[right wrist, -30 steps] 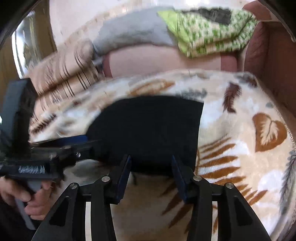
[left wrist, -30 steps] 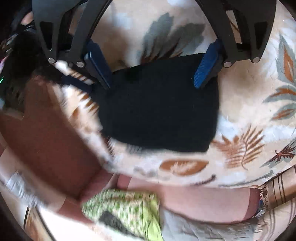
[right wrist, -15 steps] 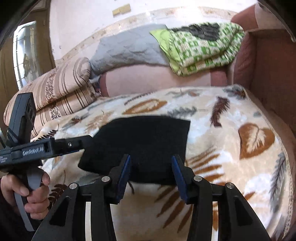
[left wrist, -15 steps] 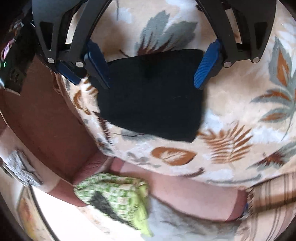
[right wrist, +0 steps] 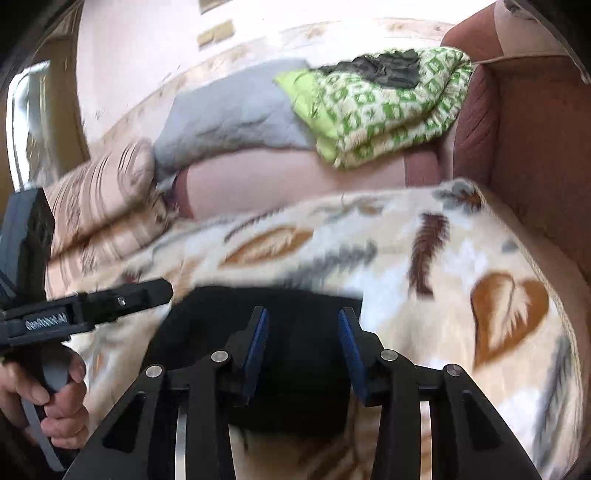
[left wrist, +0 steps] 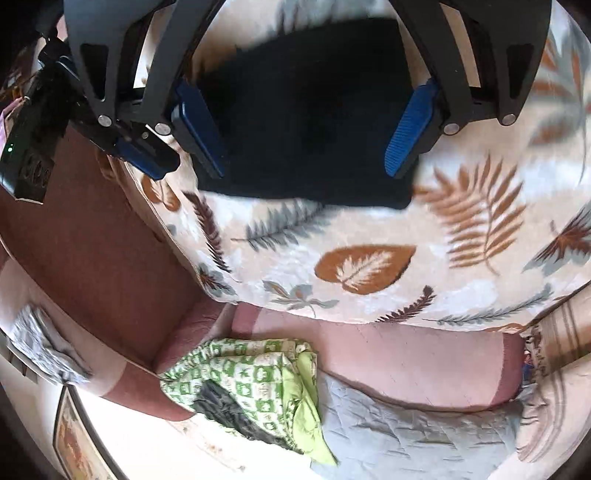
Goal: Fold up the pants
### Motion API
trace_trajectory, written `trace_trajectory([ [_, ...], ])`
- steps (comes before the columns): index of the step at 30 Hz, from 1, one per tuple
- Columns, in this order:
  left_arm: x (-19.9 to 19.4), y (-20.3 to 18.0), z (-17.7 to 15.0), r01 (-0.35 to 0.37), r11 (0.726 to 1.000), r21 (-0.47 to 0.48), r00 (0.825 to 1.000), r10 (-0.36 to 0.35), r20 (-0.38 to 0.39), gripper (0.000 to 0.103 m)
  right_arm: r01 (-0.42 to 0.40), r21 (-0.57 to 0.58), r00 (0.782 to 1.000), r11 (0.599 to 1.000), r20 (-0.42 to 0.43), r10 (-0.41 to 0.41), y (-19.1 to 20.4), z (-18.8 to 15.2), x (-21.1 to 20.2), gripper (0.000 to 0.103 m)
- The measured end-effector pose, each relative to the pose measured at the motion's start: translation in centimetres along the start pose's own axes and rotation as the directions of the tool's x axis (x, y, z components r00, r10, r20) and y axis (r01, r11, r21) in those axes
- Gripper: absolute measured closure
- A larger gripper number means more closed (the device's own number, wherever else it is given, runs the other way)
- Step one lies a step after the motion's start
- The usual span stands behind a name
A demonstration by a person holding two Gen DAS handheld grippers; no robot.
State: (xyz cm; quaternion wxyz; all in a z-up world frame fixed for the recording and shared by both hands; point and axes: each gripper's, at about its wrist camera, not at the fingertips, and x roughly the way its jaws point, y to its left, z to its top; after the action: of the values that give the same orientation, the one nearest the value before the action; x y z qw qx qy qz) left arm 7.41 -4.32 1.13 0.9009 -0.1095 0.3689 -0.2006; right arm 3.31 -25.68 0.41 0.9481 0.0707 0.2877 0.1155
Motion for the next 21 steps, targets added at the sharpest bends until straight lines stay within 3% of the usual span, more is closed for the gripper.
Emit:
trace_trajectory([
  [2, 2.8, 1.3, 0.5, -0.015, 0.999, -0.047, 0.998, 0.012, -0.069, 0.016, -0.013, 0.000, 0.998, 1.000, -0.053, 0.013, 0.2, 1.0, 3.1, 0.065],
  [4, 6.3, 2.6, -0.4, -0.029, 0.997, -0.078, 0.982, 0.014, -0.189, 0.016, -0.019, 0.003, 0.990, 1.000, -0.139, 0.019, -0.1, 0.7, 6.2, 0.065],
  [5, 6.8, 2.1, -0.7, -0.060, 0.998, -0.009, 0.984, 0.057, -0.170, 0.016, -0.011, 0.006, 0.976, 1.000, -0.218, 0.012, -0.5, -0.1, 8.1, 0.065],
  [6, 7.0, 1.2, -0.9, -0.085, 0.994, 0.065, 0.983, 0.095, -0.160, 0.014, -0.009, 0.007, 0.970, 1.000, -0.242, 0.011, -0.9, -0.8, 9.0, 0.065],
  [9, 6.3, 0.4, -1.0, -0.103, 0.991, 0.083, 0.986, 0.112, -0.123, 0.013, -0.015, 0.024, 0.982, 1.000, -0.186, 0.020, -1.2, -0.4, 7.2, 0.065],
  [12, 3.3, 2.1, -0.5, -0.032, 0.998, -0.047, 0.998, 0.029, -0.058, 0.013, -0.053, -0.006, 0.996, 0.999, -0.076, 0.052, -0.8, -0.7, 2.2, 0.063],
  [15, -0.4, 3.5, -0.8, -0.010, 0.990, -0.139, 1.000, 0.012, 0.007, 0.013, -0.091, -0.008, 0.994, 0.996, -0.054, 0.090, -0.7, -2.3, -1.6, 0.063],
  [19, -2.5, 3.3, -1.9, 0.010, 0.990, -0.138, 1.000, -0.009, 0.008, 0.013, -0.138, 0.078, 0.989, 0.987, -0.032, 0.141, -1.6, -4.0, -5.1, 0.058],
  [21, -2.7, 2.3, -2.7, -0.009, 0.996, -0.091, 1.000, 0.010, 0.001, 0.013, -0.115, 0.105, 0.993, 0.988, -0.022, 0.118, -2.0, -4.1, -5.5, 0.057],
])
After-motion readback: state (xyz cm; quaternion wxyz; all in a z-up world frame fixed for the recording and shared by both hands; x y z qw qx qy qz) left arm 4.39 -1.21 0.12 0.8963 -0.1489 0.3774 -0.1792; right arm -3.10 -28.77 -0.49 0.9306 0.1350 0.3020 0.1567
